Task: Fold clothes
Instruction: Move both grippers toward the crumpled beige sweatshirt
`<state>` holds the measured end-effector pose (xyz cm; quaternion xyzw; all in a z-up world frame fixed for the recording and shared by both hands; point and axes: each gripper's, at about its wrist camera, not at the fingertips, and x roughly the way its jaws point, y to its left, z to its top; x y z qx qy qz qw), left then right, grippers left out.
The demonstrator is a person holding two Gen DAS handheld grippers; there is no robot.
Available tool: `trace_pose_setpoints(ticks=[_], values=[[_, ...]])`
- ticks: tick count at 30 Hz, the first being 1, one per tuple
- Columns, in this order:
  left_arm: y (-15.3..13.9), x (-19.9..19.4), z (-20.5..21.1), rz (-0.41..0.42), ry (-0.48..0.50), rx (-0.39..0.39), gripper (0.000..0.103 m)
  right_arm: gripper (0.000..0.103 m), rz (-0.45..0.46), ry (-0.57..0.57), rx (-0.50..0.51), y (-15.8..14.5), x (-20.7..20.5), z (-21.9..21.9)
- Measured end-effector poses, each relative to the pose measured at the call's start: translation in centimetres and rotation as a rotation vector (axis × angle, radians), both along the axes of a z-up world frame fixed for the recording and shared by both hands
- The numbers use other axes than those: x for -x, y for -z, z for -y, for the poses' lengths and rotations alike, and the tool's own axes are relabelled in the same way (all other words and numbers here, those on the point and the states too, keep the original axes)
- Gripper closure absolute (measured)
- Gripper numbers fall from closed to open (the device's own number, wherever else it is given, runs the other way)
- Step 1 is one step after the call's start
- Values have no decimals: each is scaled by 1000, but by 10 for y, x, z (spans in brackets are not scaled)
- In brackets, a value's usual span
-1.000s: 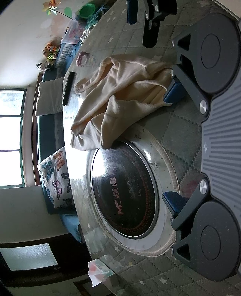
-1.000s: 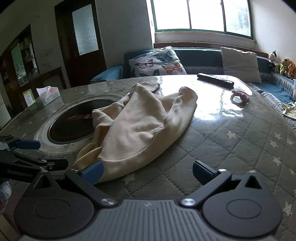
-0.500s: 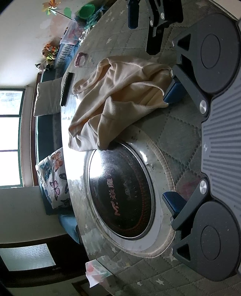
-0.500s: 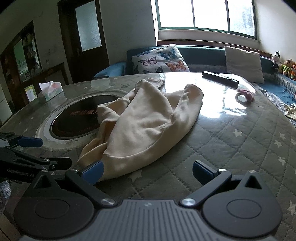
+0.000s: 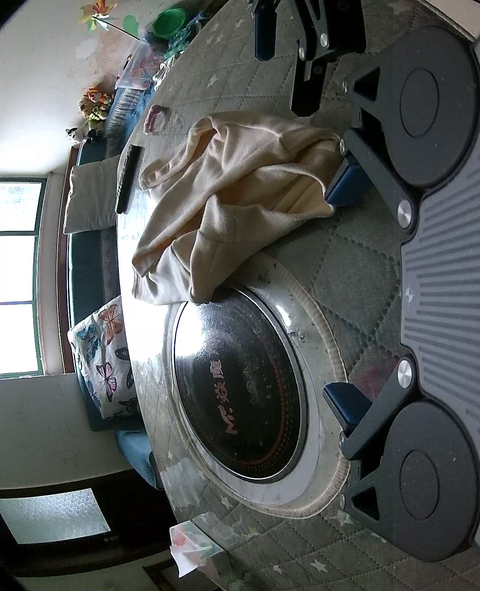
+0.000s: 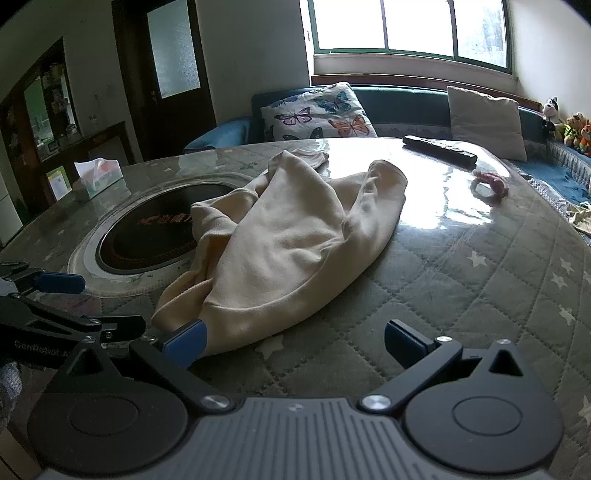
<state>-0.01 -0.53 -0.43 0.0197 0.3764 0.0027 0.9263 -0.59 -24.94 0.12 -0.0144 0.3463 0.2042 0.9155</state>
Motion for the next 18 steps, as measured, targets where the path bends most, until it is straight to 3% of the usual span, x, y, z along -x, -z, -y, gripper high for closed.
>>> trace_pose_setpoints(ticks=[18], values=[[-4,-17,-6,3,-10,-1,0,0,7,-48,2,-6,-15,-8]])
